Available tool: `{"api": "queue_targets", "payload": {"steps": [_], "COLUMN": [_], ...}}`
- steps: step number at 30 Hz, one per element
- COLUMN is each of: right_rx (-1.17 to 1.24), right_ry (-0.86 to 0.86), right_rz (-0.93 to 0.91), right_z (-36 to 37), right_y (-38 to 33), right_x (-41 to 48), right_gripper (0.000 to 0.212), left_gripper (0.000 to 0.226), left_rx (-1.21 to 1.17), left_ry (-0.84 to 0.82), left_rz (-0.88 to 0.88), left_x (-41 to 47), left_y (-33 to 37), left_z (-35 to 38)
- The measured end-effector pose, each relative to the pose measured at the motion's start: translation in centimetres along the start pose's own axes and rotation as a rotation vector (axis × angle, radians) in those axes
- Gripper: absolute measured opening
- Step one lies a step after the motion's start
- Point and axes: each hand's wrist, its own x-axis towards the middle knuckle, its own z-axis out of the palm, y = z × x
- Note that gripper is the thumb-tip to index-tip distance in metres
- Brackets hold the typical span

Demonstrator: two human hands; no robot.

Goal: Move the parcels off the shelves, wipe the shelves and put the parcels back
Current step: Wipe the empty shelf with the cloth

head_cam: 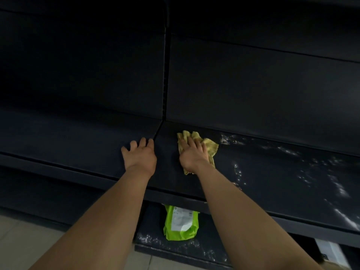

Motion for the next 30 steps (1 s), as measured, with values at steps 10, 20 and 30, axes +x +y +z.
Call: {"api": "queue_targets", "payload": {"steps": [10,20,30], "right_rx": [-0.012,-0.048,-0.040], "right_ry": [0.030,-0.026,-0.094], "right_rz": [0.183,0.178,-0.034], "right_z": [-0.8,-0.8,-0.1], "right_y": [9.4,8.2,-0.2], "right_x": [-5.9,-6.8,-2.0], "right_gripper": [0.063,0.066,0.067], "left_gripper": [0.066,0.035,0.042], "left_rx": [-0.006,-0.265,-0.250], "left_ry": [-0.015,0.052,0.047], "left_rz": [0.140,0.150,0.221], "left_x": [-4.3,-7.4,-6.5], "left_y": [0.9,-0.6,-3.4], "left_z": [-0.5,-0.9,-0.3]}}
